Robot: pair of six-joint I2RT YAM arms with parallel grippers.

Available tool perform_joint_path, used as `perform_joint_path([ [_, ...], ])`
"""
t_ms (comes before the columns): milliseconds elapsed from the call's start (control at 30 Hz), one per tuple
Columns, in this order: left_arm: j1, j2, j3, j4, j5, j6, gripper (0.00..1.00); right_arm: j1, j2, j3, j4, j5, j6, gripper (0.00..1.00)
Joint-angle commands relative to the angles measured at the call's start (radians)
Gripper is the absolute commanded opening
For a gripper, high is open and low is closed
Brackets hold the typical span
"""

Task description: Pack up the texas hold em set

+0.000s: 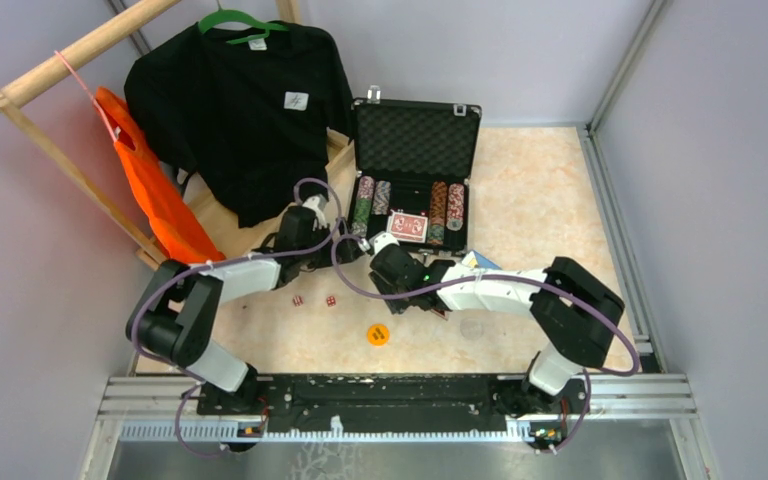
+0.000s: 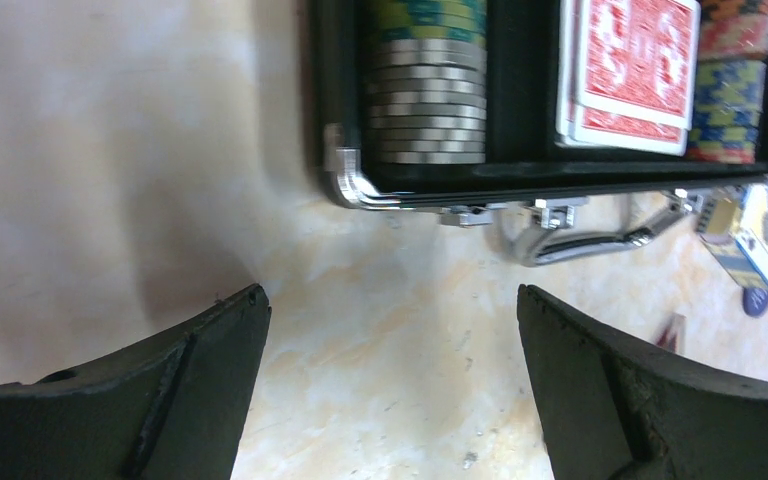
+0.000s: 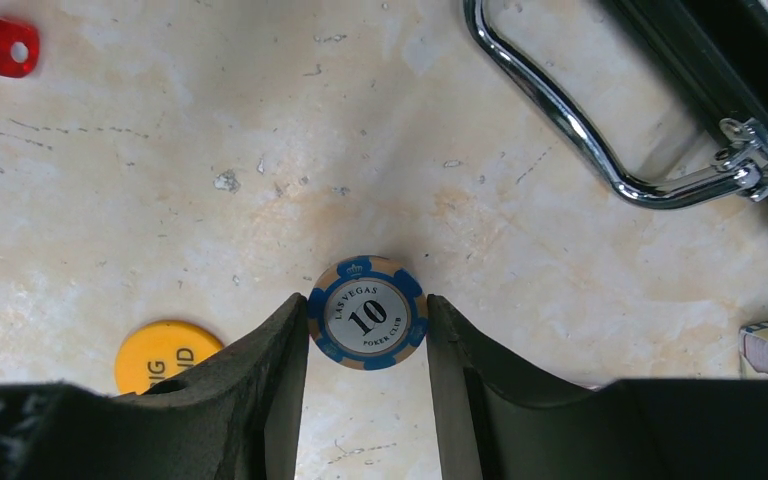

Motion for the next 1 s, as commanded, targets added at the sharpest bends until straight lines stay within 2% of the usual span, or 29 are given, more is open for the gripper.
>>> perform_joint_path([
  [0,-0.040,0.055,0.022,0.000,0.146,0.031,0.99,0.006,-0.076,0.022,0.014,0.031,-0.010,0.33],
  [233,-0.083,0.079,0.057,0.002,0.258,0.054,0.98,0.006,-0.110,0.013,0.003,0.039,-0.012,0.33],
  [533,-0.096,0.170,0.083,0.084,0.503,0.017,0.93,0.006,-0.147,-0.005,-0.007,0.059,-0.013,0.33],
  [733,-0.096,0.222,0.092,0.122,0.607,-0.006,0.83,0.006,-0.153,-0.009,-0.016,0.069,-0.016,0.33],
  [967,-0.097,0.273,0.101,0.166,0.702,-0.035,0.77,0.006,-0.144,-0.007,-0.013,0.076,-0.031,0.33],
])
